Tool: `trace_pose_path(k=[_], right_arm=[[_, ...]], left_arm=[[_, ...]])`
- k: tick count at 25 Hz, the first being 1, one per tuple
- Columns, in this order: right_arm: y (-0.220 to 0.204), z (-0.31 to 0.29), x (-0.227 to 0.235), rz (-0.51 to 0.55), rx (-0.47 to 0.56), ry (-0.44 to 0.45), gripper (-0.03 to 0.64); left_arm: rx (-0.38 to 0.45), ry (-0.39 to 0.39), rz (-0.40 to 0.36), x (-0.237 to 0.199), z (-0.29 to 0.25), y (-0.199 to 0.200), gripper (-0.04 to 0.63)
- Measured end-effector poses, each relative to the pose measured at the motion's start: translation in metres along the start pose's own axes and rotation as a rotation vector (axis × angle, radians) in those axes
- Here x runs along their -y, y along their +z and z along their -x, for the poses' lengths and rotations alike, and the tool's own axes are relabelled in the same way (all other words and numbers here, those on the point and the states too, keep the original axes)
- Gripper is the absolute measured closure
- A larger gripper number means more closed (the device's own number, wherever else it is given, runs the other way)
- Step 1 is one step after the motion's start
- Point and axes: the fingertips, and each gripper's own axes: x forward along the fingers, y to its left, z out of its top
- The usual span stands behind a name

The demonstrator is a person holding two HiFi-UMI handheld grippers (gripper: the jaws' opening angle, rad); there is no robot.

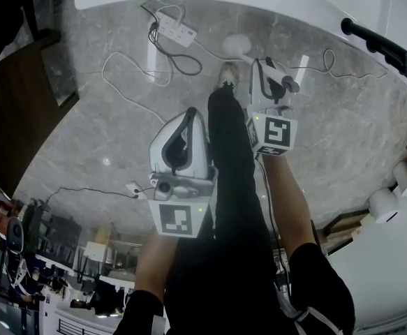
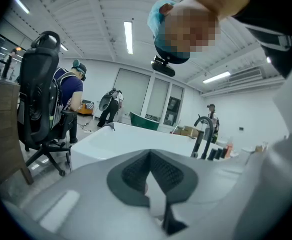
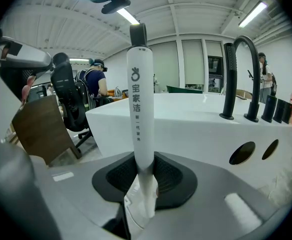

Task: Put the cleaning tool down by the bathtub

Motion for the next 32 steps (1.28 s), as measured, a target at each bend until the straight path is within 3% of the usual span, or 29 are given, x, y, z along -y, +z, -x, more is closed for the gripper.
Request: trace_pose_path(k=[32], right_arm=[[-0.116, -0.088, 0.011, 0.040, -0.154, 0.009, 0.523]], left_arm=[[-0.021, 0.006, 0.020, 0.004, -0.029, -0.038, 0.589]])
